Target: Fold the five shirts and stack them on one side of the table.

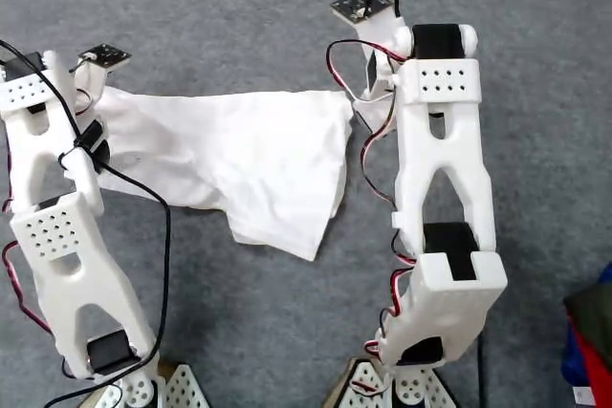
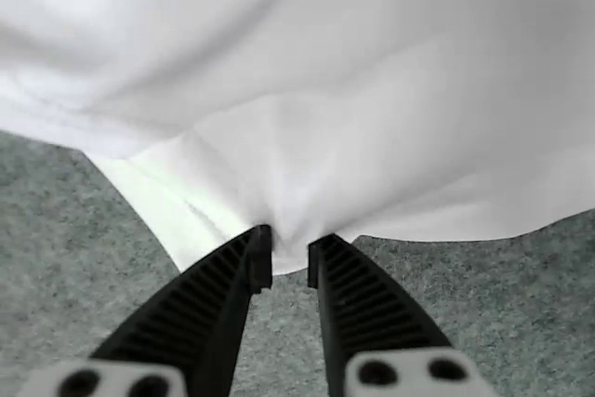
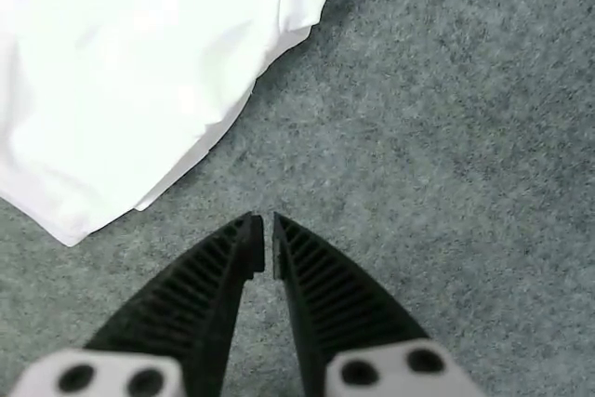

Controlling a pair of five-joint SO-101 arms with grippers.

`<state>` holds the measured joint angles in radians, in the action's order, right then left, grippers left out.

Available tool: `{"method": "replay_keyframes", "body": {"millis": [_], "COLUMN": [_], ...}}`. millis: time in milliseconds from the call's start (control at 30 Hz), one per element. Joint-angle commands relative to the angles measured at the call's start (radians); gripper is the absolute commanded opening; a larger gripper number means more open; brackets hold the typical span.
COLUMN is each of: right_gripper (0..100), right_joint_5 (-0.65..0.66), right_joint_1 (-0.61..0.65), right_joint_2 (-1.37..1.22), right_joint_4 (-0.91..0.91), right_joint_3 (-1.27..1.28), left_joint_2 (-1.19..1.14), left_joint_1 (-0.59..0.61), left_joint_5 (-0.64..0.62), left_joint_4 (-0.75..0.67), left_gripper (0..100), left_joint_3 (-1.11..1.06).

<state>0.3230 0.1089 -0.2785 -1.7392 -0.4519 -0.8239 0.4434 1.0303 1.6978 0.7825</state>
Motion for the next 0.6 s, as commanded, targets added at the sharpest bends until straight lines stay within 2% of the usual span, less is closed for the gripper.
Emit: {"method": "replay_keyframes", "body": {"millis": [0,167,233,300,567], "right_gripper": [3.7,3.7,3.7,3.7,3.7], "right_joint_5": [-0.008,-0.008,-0.008,-0.008,-0.008], "right_joint_1": [-0.01,-0.01,-0.01,-0.01,-0.01], "right_joint_2": [0.01,0.012,0.012,0.012,0.012], "right_joint_4": [-0.008,-0.008,-0.008,-0.008,-0.008], "right_joint_3": [-0.044,-0.044,-0.044,-0.044,-0.045], "left_joint_2": [0.045,0.012,0.01,0.01,0.01], "left_joint_1": [-0.012,-0.021,-0.02,-0.017,0.037], "left_joint_5": [0.002,-0.003,-0.038,-0.06,-0.02], "left_joint_4": [-0.012,-0.009,-0.011,-0.011,0.0], "left_gripper": [6,6,2,2,2], "left_joint_3": [0.005,0.015,0.015,0.017,0.167]}}
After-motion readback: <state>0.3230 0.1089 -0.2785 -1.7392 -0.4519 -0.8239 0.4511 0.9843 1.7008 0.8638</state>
